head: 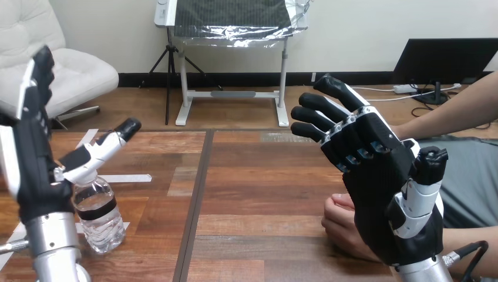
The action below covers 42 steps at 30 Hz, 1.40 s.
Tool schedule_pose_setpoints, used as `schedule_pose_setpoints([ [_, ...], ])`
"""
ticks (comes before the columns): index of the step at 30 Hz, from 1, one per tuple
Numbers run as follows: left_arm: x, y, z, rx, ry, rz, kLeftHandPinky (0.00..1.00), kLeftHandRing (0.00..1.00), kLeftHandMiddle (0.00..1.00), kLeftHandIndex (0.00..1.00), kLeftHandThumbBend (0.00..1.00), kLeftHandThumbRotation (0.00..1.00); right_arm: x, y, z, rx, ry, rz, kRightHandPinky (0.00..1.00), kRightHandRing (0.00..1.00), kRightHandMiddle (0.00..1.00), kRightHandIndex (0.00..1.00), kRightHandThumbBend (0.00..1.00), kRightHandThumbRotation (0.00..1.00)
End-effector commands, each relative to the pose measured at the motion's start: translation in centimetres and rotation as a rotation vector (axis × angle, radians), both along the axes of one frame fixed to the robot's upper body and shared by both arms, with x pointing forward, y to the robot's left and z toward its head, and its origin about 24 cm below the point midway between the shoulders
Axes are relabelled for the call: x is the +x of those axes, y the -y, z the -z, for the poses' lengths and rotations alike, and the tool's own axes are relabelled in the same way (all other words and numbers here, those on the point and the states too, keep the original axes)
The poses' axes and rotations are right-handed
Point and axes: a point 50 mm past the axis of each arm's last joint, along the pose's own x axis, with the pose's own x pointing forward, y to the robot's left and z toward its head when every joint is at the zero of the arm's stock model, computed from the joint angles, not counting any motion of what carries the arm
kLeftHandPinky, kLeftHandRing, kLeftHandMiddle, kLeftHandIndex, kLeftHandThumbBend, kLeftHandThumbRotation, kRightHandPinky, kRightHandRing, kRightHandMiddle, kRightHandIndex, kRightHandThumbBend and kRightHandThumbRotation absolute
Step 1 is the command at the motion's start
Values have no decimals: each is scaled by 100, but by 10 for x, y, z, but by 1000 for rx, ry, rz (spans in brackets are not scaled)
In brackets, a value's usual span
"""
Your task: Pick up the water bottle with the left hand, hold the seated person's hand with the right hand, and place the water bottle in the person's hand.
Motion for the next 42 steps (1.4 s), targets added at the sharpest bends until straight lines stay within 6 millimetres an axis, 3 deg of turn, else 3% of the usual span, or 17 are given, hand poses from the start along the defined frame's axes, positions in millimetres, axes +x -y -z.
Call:
schedule_pose_setpoints([
  [1,16,5,-10,41,16,24,98,95,92,90,95,11,5,1,-11,18,55,4,79,81,82,85,73,100],
  [24,24,1,5,97,-109,-43,99,96,96,94,91,10,5,3,-10,7,62,8,80,82,83,86,73,100],
  [42,26,-5,14,113,-172,-126,92,96,96,96,94,10,5,4,-10,6,66,17,81,83,83,86,73,100],
])
